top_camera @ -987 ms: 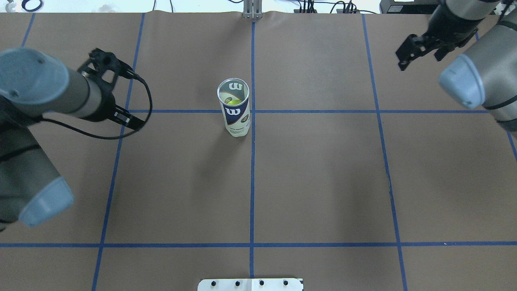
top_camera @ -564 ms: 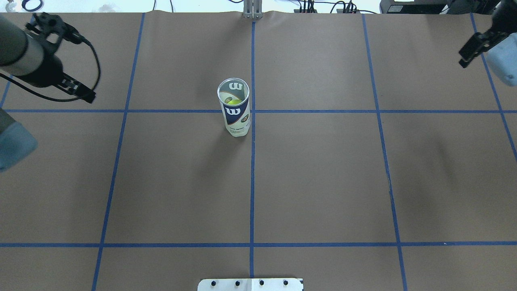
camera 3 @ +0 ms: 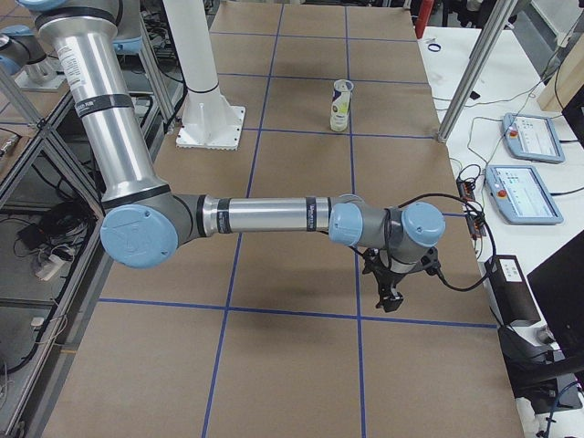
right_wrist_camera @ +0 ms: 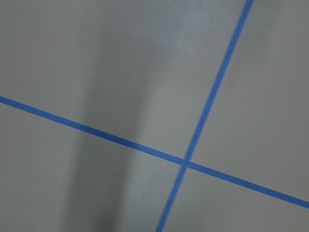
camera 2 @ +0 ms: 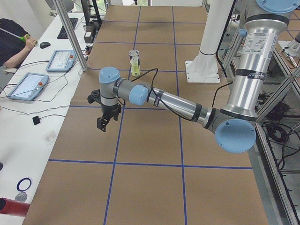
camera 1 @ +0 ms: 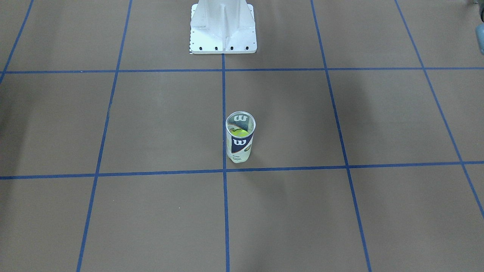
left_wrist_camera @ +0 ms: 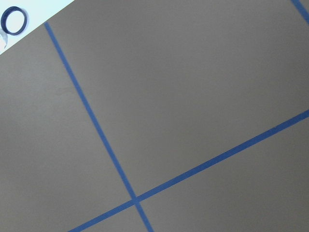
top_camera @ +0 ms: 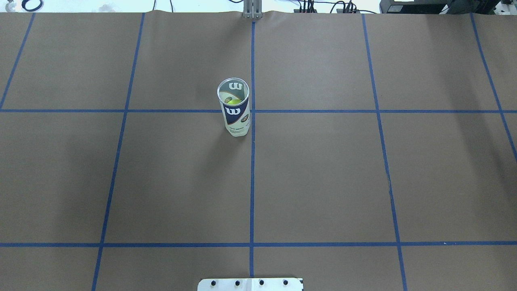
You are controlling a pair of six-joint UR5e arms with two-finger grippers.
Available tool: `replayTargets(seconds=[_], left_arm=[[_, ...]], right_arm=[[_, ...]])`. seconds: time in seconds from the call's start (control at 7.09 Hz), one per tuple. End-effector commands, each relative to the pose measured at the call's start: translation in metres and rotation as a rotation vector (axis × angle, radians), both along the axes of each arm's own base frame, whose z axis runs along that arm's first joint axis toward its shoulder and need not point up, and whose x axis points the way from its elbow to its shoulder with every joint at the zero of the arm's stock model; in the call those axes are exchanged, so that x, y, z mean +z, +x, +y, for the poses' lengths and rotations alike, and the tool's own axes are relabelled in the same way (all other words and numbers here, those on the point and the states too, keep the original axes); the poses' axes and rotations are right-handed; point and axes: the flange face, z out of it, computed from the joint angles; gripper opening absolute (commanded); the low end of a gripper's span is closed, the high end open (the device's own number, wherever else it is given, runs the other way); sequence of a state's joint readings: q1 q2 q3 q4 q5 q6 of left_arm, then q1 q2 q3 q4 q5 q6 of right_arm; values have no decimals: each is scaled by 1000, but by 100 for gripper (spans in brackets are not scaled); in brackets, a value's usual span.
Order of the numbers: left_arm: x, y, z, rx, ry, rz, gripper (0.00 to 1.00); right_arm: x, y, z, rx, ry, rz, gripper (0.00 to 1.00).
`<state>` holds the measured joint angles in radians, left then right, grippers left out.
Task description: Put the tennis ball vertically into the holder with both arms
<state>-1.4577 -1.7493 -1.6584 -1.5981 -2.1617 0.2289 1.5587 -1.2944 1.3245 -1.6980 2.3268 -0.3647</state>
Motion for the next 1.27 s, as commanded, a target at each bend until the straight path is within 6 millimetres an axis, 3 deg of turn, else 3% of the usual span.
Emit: replayTargets(seconds=[0.0,0.14,0.28,0.42,0.85,1.13], left_arm=[[41,-38,13,-34,-37,-7,99],[43,-41,16,-114,-92,-2,99],[70,-41,41,-208,-199,17,99],[83,-38,40,-235,-185,26,99],[98,-34,62,-243,-223,110,99],[78,-31,78,-222,-252,185,99]], right_arm=[[42,30,41,56,-14,2,99],[45,38,47,70,-18,0,99],[42,41,49,77,-11,1,99],[39,41,51,78,-5,0,99],[39,39,64,198,-116,-11,99],[43,34,74,202,-136,-60,99]])
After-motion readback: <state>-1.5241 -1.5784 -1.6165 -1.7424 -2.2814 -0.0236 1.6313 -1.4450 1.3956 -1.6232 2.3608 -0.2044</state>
